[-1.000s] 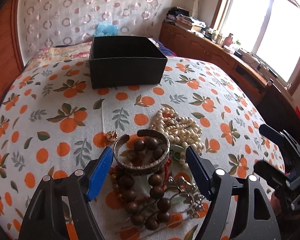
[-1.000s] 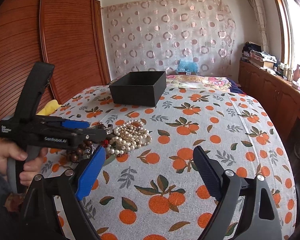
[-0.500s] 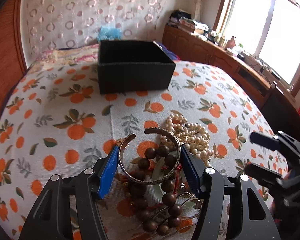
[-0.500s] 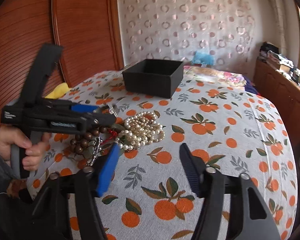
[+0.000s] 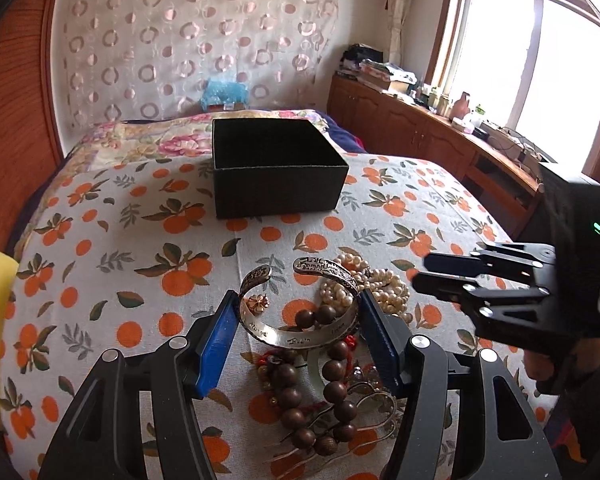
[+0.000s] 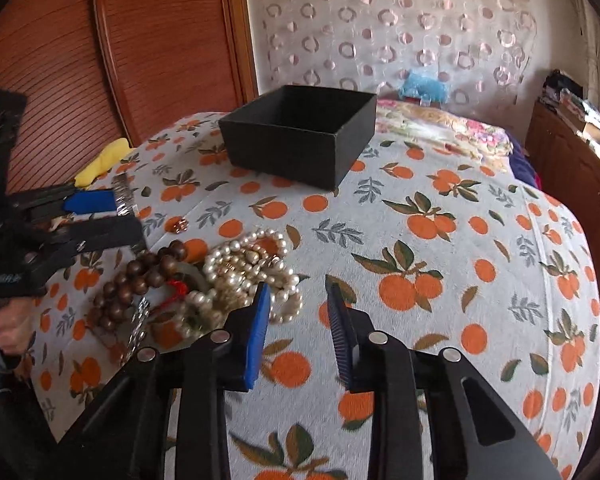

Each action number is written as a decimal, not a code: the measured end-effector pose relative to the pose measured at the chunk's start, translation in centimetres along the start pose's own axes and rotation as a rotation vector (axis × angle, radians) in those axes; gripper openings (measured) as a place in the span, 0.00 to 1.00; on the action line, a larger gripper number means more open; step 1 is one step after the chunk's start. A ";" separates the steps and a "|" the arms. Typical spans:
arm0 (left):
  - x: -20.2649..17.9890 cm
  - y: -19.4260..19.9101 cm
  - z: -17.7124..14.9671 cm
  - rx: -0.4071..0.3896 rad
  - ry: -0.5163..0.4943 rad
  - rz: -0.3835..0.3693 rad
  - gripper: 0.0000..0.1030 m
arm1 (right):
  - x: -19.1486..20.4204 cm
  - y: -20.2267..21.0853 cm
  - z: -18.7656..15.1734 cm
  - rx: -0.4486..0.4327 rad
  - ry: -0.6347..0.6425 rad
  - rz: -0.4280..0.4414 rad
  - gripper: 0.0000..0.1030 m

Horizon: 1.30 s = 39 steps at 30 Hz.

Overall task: Organize jewelry
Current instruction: 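Lower the left gripper onto the silver cuff bangle while the right gripper grasps the pearl necklace, then carry the silver bangle into the black box with the left gripper while the right gripper lowers the pearls in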

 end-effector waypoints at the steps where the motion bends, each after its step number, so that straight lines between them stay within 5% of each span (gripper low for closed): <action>1: 0.0 0.0 0.0 0.000 -0.002 0.000 0.56 | -0.1 -0.3 0.2 0.009 -0.002 0.006 0.29; 12: 0.4 0.1 -0.1 -0.006 0.009 -0.005 0.56 | -0.1 -3.2 2.4 0.108 0.043 0.041 0.26; 16: 0.4 0.2 -0.1 -0.008 0.008 -0.003 0.56 | 0.7 -3.1 2.2 0.122 0.094 0.048 0.09; 20: 0.4 0.3 -0.1 -0.006 0.011 -0.004 0.56 | 1.1 -2.8 1.9 0.127 0.131 0.020 0.08; 39: 1.0 2.6 1.3 -0.048 -0.013 0.028 0.56 | 2.6 9.0 5.8 -0.132 0.187 -0.028 0.08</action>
Point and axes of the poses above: each gripper's, at about its wrist camera, not at the fingertips, and y roughly against the way its jaws point, x to its left, z to its top, the point moved 6 cm from there along -y, roughly the way its jaws point, and after that the axes turned 13 degrees about x, right-handed, at the moved point
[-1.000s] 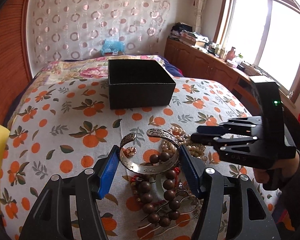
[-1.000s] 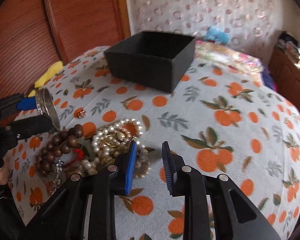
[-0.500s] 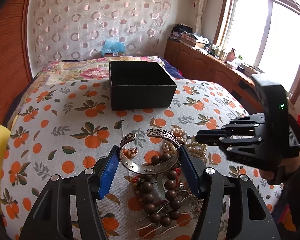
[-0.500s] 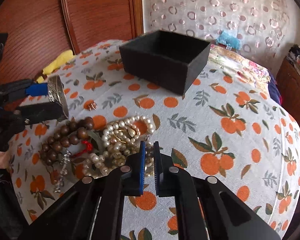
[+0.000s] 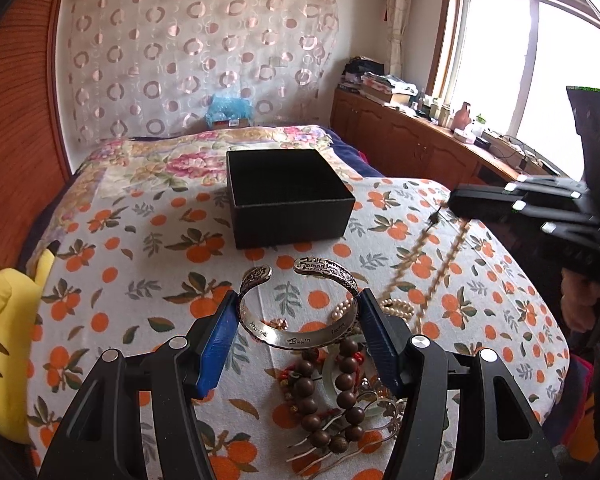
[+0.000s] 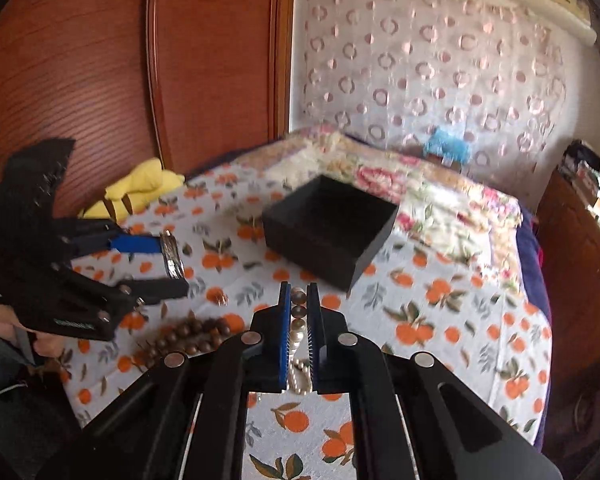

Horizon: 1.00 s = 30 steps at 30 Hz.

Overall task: Organize jewelry
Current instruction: 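Carry the silver bangle into the black box with the left gripper while the right gripper lowers the pearls in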

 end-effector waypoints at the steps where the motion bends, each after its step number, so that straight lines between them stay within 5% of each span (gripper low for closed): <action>1: 0.0 0.0 0.2 0.000 -0.003 0.002 0.56 | 0.0 0.4 0.3 -0.009 -0.001 -0.002 0.08; 14: 0.2 -1.3 3.3 0.001 -0.022 0.025 0.56 | -2.4 5.2 5.6 -0.132 -0.030 -0.038 0.08; 30: 0.9 -4.9 10.9 0.006 -0.034 0.097 0.56 | -6.7 6.4 12.0 -0.199 -0.093 -0.120 0.08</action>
Point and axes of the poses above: each gripper's, at about its wrist camera, not at the fingertips, and y roughly against the way its jaws point, x to its left, z to its top, the point moved 6 cm from there along -y, roughly the way its jaws point, and after that the axes turned 13 degrees about x, right-handed, at the moved point
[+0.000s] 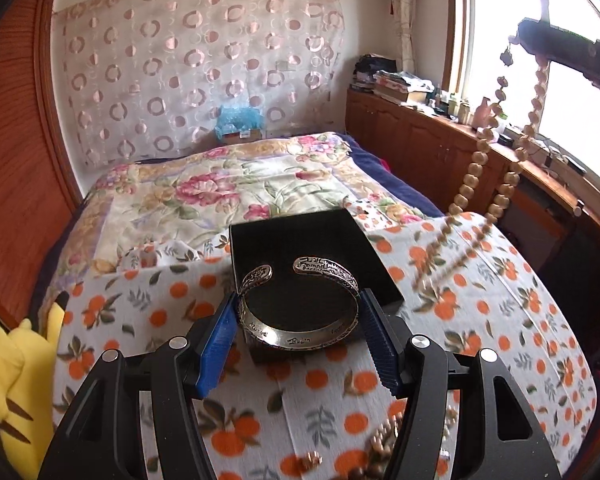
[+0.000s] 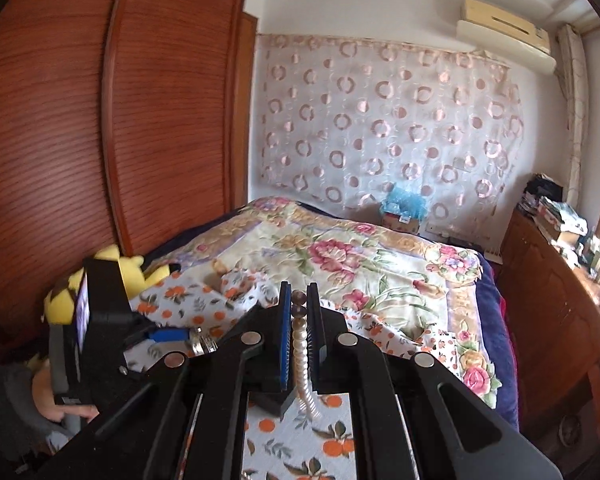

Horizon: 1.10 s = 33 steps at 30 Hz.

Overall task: Organize jewelry
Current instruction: 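Carry the silver bangle into the black box with the left gripper while the right gripper lowers the pearls in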

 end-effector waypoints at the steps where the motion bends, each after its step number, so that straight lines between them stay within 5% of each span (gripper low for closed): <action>1: 0.1 -0.4 0.5 0.006 0.006 0.003 0.56 | -0.3 -0.1 0.3 -0.005 -0.012 0.001 0.08; 14: 0.2 -1.5 2.4 -0.011 0.028 0.018 0.63 | -1.1 -2.2 1.7 -0.032 -0.038 0.011 0.08; 33: 3.8 2.5 -4.0 -0.037 0.074 0.036 0.64 | -0.2 -4.2 4.0 -0.078 -0.044 0.016 0.08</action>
Point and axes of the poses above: each gripper's, at about its wrist camera, not at the fingertips, and y roughly against the way its jaws point, x to its left, z to its top, the point moved 6 cm from there along -y, roughly the way its jaws point, and after that the axes turned 13 degrees about x, right-handed, at the moved point
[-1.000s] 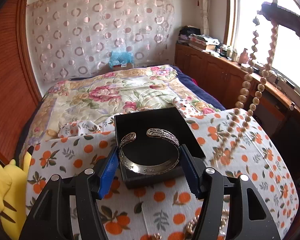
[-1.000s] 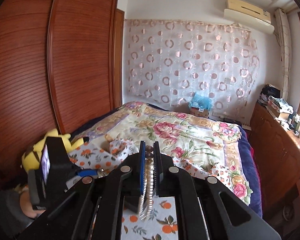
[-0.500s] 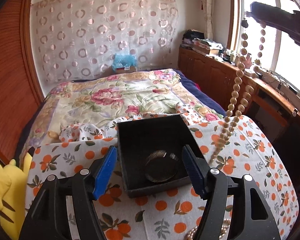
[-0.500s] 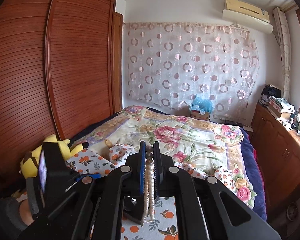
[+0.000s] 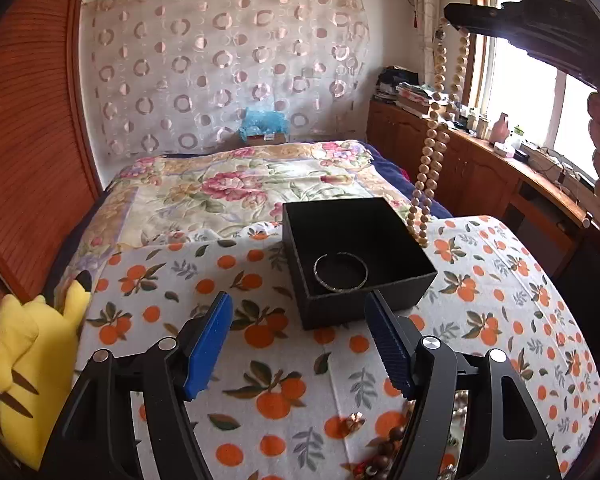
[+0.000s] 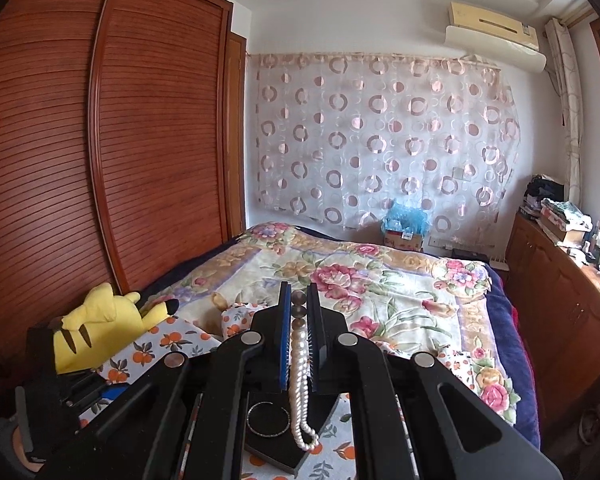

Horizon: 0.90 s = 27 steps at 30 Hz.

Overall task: Organize jewelry
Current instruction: 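Carry the silver bangle into the black box with the left gripper while the right gripper lowers the pearls in, then return both grippers to the jewelry pile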

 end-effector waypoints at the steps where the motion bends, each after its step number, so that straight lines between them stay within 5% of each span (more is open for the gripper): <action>1: 0.1 0.1 -0.2 -0.001 0.001 0.003 0.64 | 0.1 -0.5 -0.1 0.006 -0.007 0.000 0.08; 8: 0.2 0.7 -1.7 -0.006 -0.003 0.001 0.64 | 1.7 -2.8 -1.0 0.037 -0.009 0.011 0.08; 19: -0.3 1.1 -3.1 -0.001 -0.005 -0.020 0.64 | 3.1 -1.0 0.7 0.008 0.023 -0.033 0.08; 27: -0.2 1.7 -5.2 0.010 -0.004 -0.031 0.64 | 2.0 -5.4 -5.1 0.158 -0.037 0.011 0.09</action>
Point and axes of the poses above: each gripper's, at about its wrist camera, not at the fingertips, and y roughly against the way its jaws point, x to its left, z to its top, the point moved 6 cm from there along -y, roughly the way its jaws point, and after that the axes turned 13 degrees about x, right-handed, at the moved point
